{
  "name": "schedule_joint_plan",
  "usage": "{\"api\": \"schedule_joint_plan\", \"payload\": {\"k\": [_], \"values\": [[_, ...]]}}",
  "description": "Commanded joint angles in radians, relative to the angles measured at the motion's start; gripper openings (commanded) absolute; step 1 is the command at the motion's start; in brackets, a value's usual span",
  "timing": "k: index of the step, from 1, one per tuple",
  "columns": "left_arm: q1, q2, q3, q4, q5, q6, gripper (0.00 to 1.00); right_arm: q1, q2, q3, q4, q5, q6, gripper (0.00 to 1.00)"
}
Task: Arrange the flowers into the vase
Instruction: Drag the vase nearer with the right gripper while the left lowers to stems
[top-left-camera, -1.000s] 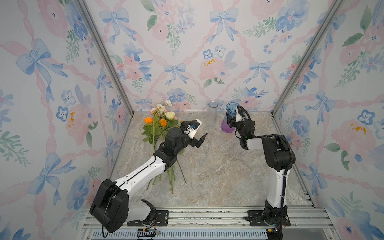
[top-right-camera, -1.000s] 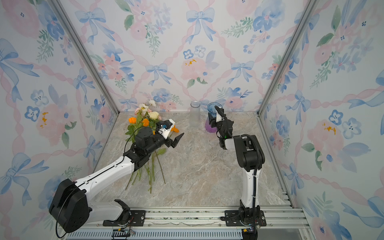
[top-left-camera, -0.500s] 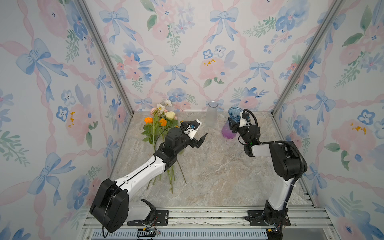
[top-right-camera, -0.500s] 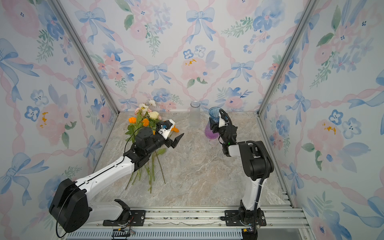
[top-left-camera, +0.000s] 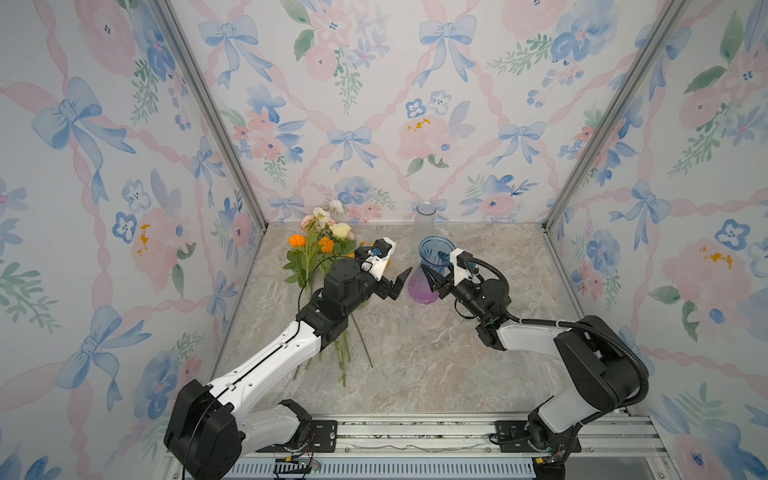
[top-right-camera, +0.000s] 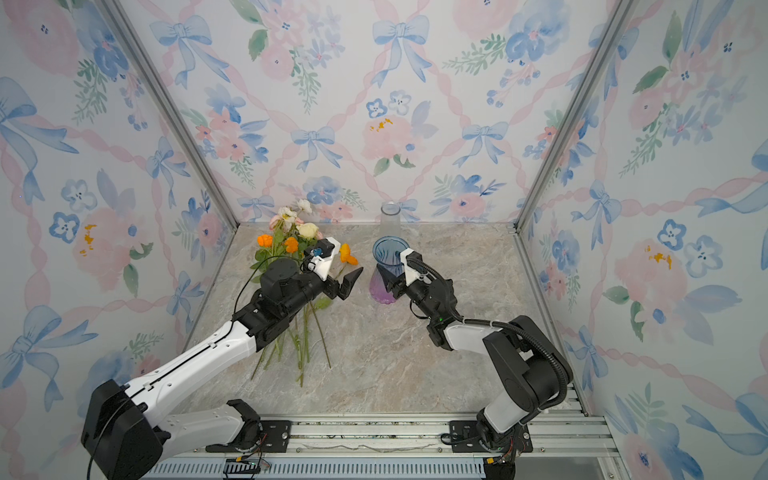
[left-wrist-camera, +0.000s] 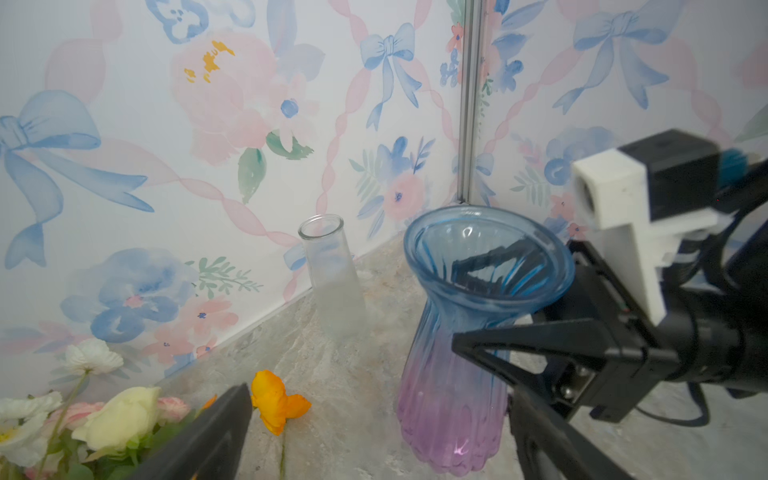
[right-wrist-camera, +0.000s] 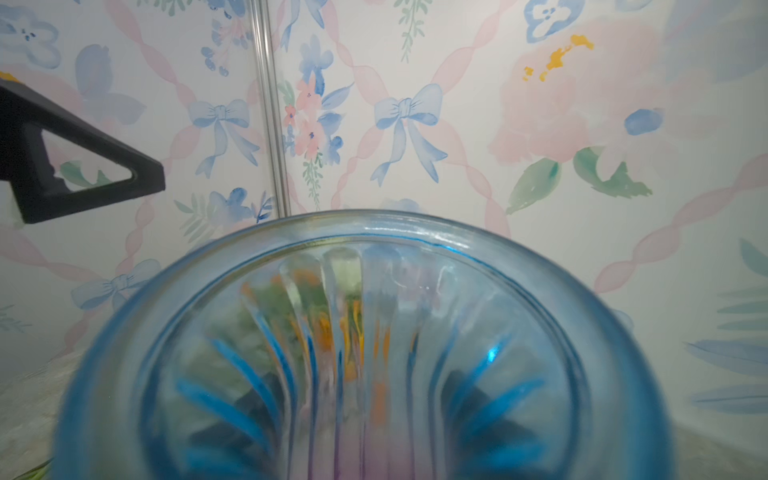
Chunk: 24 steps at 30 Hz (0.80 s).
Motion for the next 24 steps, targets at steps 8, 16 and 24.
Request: {"api": "schedule_joint_plan", "payload": {"k": [8, 16, 24], "values": [[-0.004, -0.346, -0.177, -0.313, 0.055, -0.397, 0.98, 0.106, -0.056, -0.034, 0.195, 0.032, -0.037, 0.27], [-0.002, -0.344, -0.246, -0.346, 0.068, -0.451, 0.98, 0.187, -0.039, -0.085, 0.195, 0.09, -0.089, 0.28], [-0.002, -0.328, -0.242, -0.345, 0.072, -0.455, 0.98, 0.191, -0.029, -0.112, 0.196, 0.105, -0.069, 0.31]]}}
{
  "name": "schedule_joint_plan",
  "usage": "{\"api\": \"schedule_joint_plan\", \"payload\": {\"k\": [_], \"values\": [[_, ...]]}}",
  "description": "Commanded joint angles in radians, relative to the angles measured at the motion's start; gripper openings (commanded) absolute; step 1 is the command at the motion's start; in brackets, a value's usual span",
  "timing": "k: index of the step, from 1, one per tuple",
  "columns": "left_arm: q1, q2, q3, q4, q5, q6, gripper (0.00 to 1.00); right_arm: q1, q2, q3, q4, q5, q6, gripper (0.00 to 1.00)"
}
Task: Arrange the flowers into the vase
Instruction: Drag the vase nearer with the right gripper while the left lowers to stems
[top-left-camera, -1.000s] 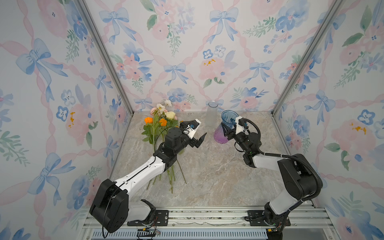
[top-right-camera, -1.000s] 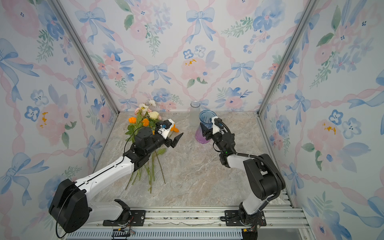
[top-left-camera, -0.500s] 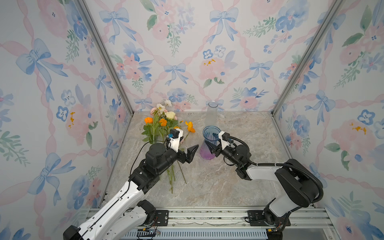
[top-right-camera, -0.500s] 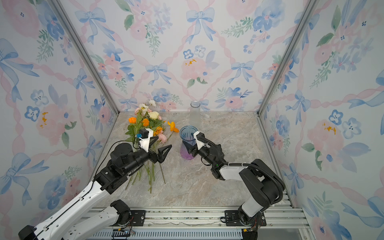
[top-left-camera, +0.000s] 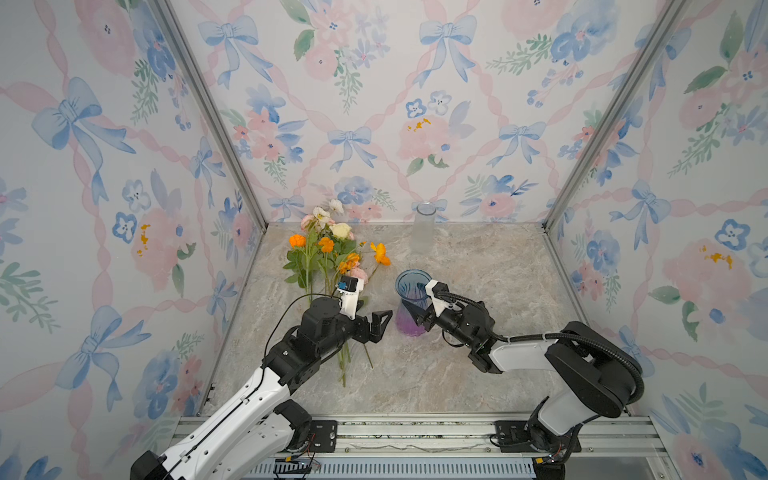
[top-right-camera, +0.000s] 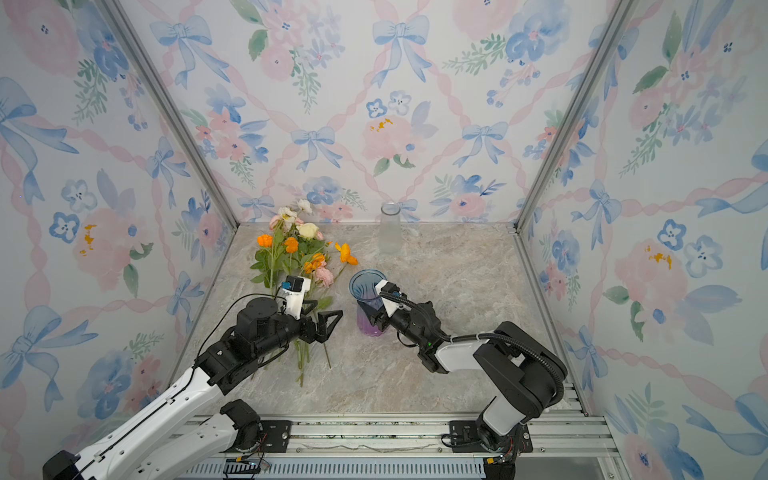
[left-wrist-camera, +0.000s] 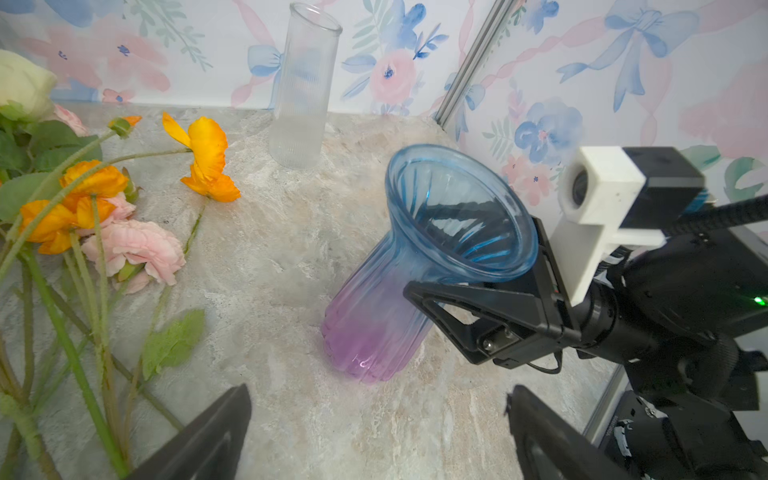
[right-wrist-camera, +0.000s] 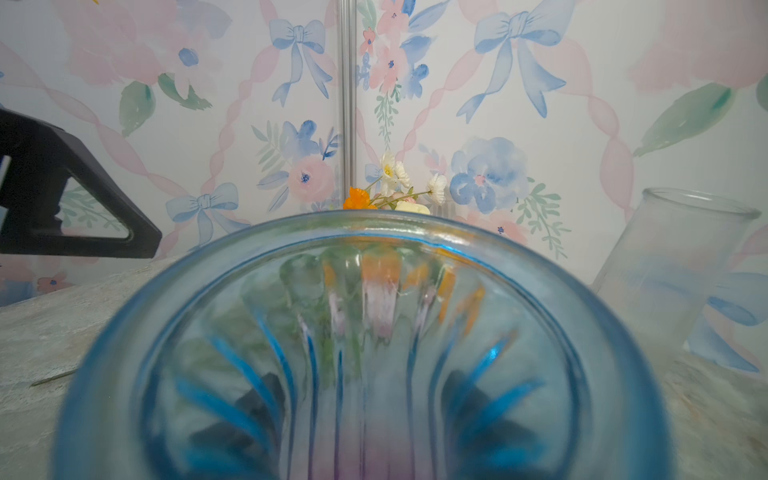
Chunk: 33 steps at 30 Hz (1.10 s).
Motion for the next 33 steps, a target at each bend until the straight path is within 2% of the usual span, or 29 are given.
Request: {"api": "schedule_joint_plan", "payload": {"k": [1, 8, 10, 14, 19, 28, 31, 33], "values": [[0.0, 0.008, 0.002, -0.007, 0.015, -0.016, 0.98, 0.003, -0.026, 0.0, 0.196, 0.028, -0.005, 0.32], [0.0, 0.014, 0.008, -0.006, 0.023, -0.017, 0.98, 0.002, -0.019, -0.045, 0.196, 0.045, -0.005, 0.35], [0.0, 0.015, 0.01, -0.006, 0.028, -0.017, 0.98, 0.002, -0.019, -0.053, 0.196, 0.05, -0.002, 0.39], [0.0, 0.024, 0.018, -0.007, 0.039, -0.016, 0.98, 0.001, -0.028, -0.078, 0.196, 0.079, 0.015, 0.72], [0.001, 0.053, 0.036, -0.007, 0.048, -0.013, 0.98, 0.001, -0.041, -0.114, 0.195, 0.103, 0.009, 0.89], [0.002, 0.115, 0.116, -0.013, 0.025, -0.022, 0.98, -0.026, -0.11, -0.225, 0.173, 0.047, 0.018, 0.99], [0.003, 0.148, 0.149, -0.033, 0.016, -0.012, 0.98, -0.025, -0.206, -0.274, 0.054, 0.025, 0.018, 1.0], [0.003, 0.168, 0.166, -0.043, 0.024, 0.0, 0.98, -0.022, -0.323, -0.294, -0.12, 0.011, 0.012, 1.0]]}}
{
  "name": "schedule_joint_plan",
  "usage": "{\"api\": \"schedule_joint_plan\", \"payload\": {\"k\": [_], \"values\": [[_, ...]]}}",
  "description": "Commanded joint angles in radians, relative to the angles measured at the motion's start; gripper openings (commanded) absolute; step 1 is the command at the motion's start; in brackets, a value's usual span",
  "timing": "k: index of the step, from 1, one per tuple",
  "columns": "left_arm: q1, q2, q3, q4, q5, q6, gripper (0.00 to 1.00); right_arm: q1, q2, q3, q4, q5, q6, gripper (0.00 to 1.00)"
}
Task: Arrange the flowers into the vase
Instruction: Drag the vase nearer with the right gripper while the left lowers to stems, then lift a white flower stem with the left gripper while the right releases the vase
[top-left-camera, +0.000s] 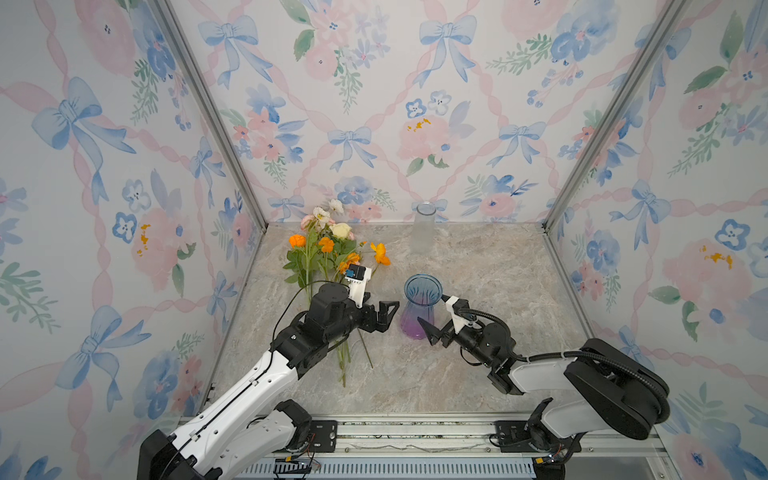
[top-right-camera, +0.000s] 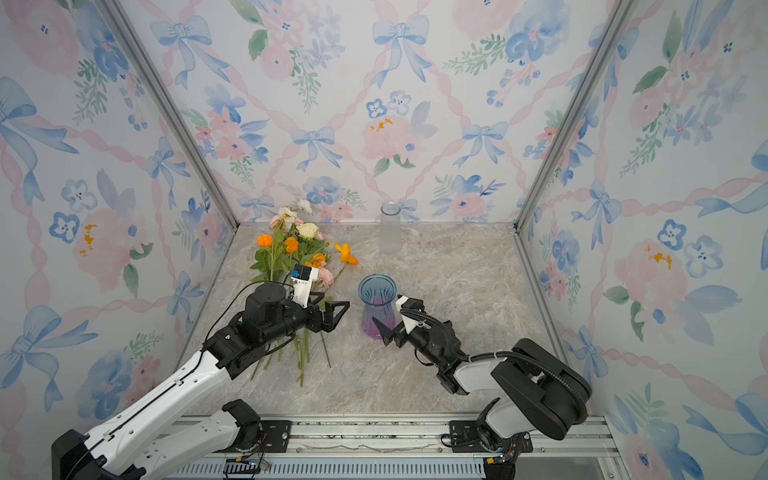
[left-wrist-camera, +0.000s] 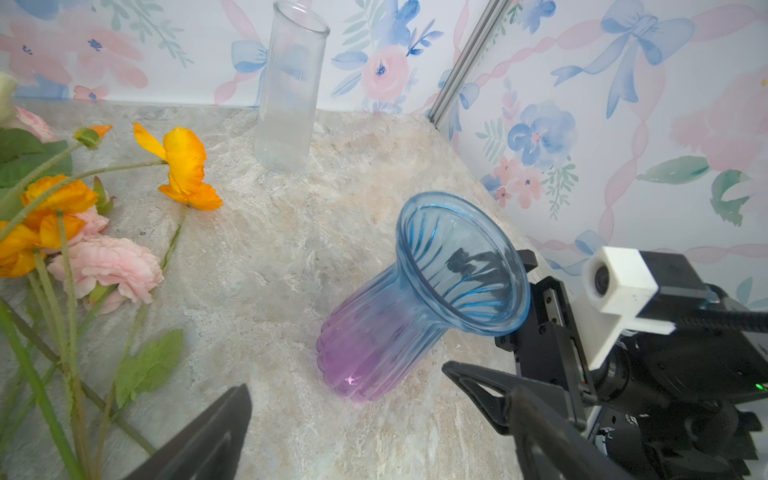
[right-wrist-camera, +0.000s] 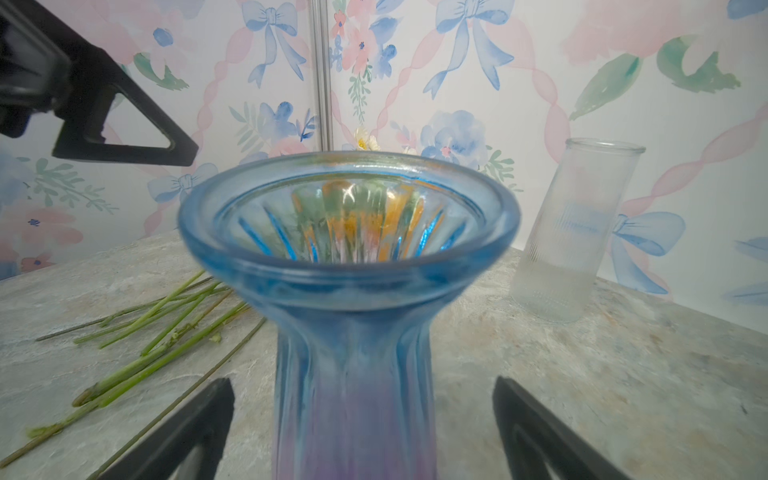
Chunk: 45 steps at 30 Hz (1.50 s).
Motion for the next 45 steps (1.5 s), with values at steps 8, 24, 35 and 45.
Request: {"api": "schedule_joint_plan", "payload": {"k": [8, 24, 35, 45], "values": [[0.04, 0.047, 0.091, -0.132, -0.068, 0.037, 0.98, 0.036, -0.674, 0.146, -1.125, 0.037, -0.078, 0.97], [0.352, 0.233, 0.155, -0.272, -0.517, 0.097, 0.92, 0.304, -0.44, 0.638, -1.367, 0.317, -0.024, 0.97], [0.615, 0.511, 0.234, -0.268, -0.296, 0.178, 0.52, 0.526, -0.356, 0.428, -0.956, 0.543, -0.119, 0.97], [0.62, 0.752, 0.424, -0.251, -0.389, 0.191, 0.45, 0.801, -0.101, 0.246, -0.344, 0.789, -0.393, 0.97]]}}
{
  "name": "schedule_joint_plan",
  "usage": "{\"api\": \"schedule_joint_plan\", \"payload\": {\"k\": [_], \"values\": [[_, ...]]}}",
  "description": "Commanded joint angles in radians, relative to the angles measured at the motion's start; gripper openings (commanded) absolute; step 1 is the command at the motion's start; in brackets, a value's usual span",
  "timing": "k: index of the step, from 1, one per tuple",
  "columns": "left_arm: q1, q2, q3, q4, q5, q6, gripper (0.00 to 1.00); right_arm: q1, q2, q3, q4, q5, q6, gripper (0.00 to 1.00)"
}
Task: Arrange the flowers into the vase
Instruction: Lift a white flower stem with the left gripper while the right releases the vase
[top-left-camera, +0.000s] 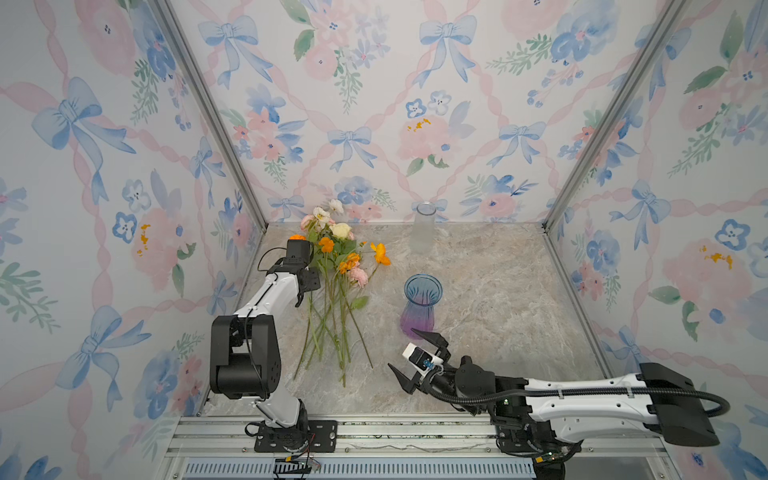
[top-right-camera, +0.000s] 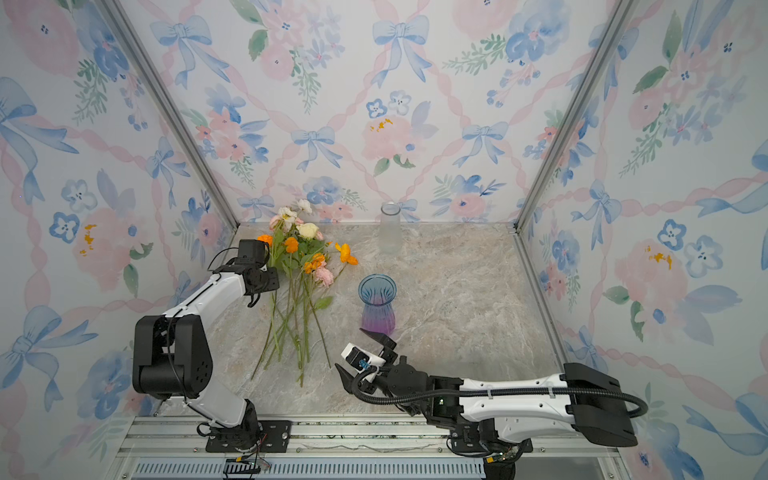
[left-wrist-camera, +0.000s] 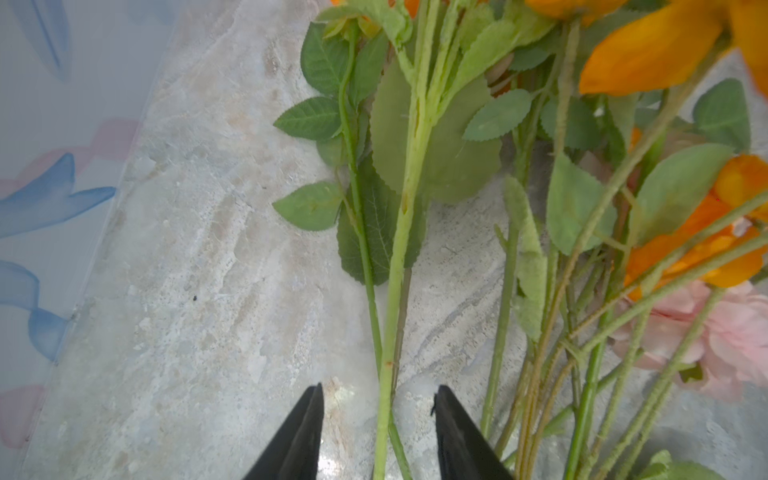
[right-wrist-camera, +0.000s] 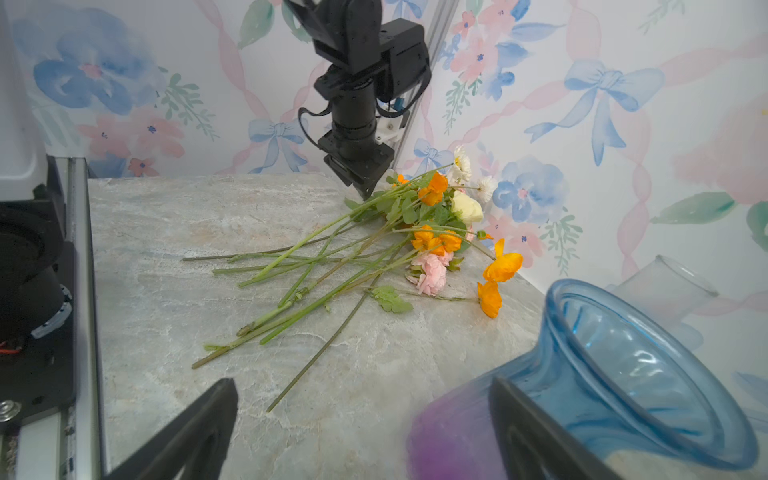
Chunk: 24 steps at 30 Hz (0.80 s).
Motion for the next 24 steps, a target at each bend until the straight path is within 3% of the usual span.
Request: {"api": "schedule_joint_plan", "payload": {"k": [1, 5, 18, 24], "values": [[0.004, 0.054, 0.054, 0.003, -0.051, 0.028, 0.45, 0.083, 0.124, -0.021, 0.346, 0.184, -0.178, 0.97], [0.007, 0.106, 0.071, 0.012, -0.042, 0.042, 0.42, 0.119, 0.242, -0.008, 0.48, 0.234, -0.243, 0.97], [0.017, 0.192, 0.064, 0.05, 0.002, 0.051, 0.32, 0.037, 0.188, 0.011, 0.271, 0.11, -0.031, 0.97], [0.02, 0.209, 0.062, 0.051, 0.021, 0.056, 0.21, -0.049, 0.088, -0.017, 0.174, -0.101, 0.061, 0.97]]}}
